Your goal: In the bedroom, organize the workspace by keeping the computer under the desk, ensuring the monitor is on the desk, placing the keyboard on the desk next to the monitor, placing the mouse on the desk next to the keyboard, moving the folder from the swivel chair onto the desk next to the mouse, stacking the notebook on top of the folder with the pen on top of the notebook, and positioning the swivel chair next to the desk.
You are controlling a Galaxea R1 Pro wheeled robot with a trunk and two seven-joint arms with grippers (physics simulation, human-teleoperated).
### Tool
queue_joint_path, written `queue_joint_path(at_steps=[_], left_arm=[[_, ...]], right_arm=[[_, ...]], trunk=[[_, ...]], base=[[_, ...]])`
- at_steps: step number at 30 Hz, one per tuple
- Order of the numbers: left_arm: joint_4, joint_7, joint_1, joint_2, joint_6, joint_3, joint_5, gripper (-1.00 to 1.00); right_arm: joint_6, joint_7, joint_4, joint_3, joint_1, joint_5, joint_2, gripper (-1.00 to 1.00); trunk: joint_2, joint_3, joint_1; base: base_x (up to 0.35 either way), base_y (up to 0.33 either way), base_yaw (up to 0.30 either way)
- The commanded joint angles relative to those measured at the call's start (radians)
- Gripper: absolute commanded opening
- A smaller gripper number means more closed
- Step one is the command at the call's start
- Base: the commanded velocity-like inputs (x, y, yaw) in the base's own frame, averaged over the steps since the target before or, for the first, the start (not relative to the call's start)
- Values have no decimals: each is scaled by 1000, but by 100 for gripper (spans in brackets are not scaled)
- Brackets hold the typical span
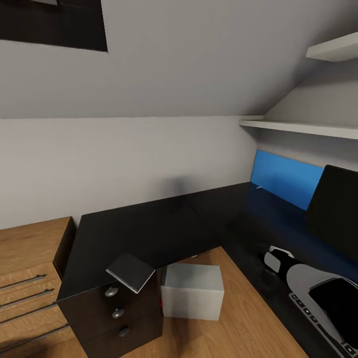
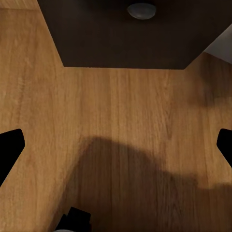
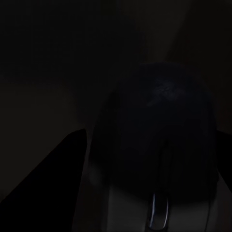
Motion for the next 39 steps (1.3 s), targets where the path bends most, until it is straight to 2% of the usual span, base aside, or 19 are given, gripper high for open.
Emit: queue_joint_path(at_steps=[1,16,17,39], left_arm=[[1,-1,-1,0,-3,3,3,100],[1,-1,-1,0,-3,3,3,100],[1,-1,-1,0,-3,3,3,100],[1,-4,-1,0,-3,2,3,100]], right_arm=[[5,-2,0,8,-1,-6,0,-100],[6,-2,0,8,0,-6,0,-100],[6,-2,0,8,0,-6,0,100],[5,-4,-1,8,0,-6,0,100]], trunk=[[-1,-1,0],[-1,-1,0],[-1,-1,0],[-1,-1,0]], base=[[0,0,0],[0,0,0],[0,0,0],[0,0,0]])
